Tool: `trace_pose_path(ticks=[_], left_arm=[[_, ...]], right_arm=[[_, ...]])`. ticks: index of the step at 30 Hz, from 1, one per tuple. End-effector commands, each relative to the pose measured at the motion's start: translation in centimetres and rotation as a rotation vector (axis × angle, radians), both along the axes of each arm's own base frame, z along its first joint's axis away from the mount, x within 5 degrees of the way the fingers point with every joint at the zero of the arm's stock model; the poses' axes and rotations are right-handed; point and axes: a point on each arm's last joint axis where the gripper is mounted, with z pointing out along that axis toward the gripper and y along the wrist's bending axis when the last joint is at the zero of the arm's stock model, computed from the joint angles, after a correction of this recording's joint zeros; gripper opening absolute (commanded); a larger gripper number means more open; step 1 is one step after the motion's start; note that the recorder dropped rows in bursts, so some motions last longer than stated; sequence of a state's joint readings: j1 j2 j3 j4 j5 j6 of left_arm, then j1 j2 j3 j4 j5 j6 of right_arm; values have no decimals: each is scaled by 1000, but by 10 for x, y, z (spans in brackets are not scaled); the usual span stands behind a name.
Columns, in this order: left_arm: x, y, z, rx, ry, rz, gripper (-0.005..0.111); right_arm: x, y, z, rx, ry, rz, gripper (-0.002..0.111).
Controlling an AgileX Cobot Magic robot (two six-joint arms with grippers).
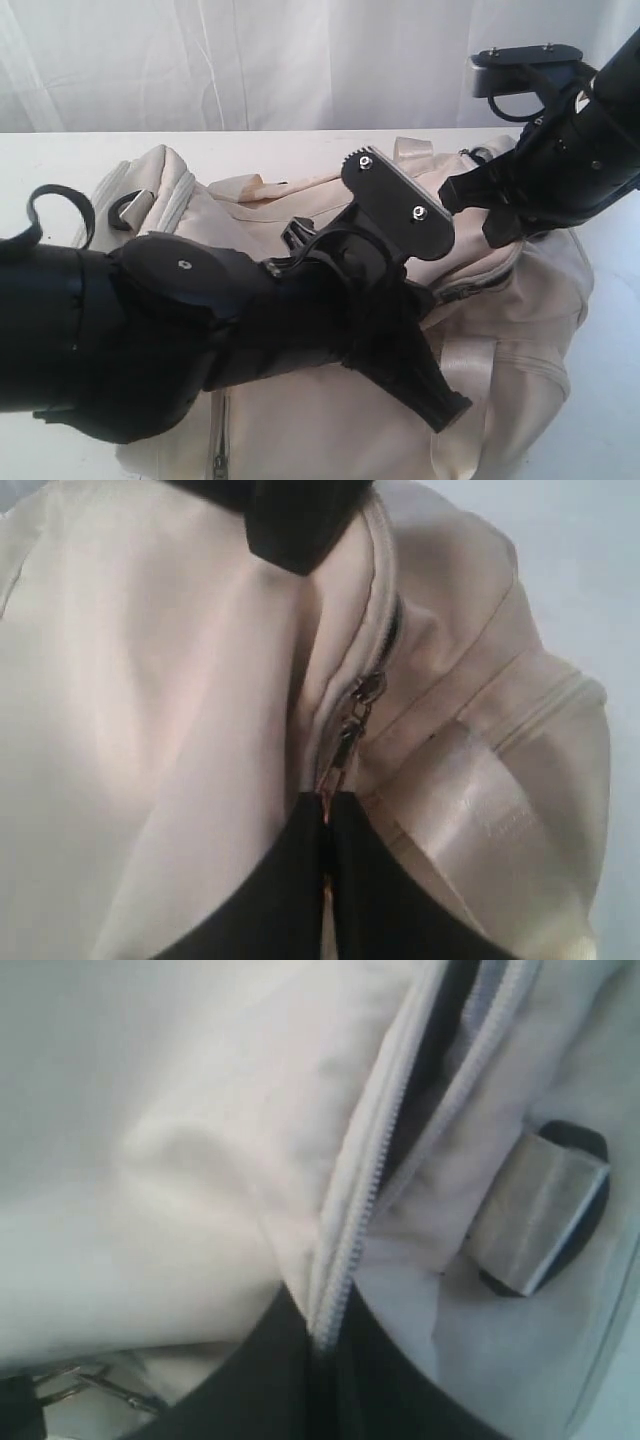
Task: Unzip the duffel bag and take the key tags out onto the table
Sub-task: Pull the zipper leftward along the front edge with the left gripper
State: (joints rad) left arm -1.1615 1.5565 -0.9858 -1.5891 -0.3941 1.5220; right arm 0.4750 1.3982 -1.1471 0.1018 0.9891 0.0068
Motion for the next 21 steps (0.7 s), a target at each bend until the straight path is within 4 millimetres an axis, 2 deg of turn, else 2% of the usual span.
trace_pose_path(ticks=[1, 10, 17, 21], left_arm=[[-5, 13, 0, -9, 25, 20, 0], [-19, 45, 2, -40, 76, 53, 0], [-31, 77, -1, -20, 64, 64, 0], [-37, 96, 4, -53, 55, 100, 0]], right_arm=[[1, -4, 2, -32, -32, -28, 0], [1, -5, 2, -42, -37, -33, 0], [1, -5, 2, -42, -37, -33, 0], [1, -5, 2, -43, -35, -31, 0]])
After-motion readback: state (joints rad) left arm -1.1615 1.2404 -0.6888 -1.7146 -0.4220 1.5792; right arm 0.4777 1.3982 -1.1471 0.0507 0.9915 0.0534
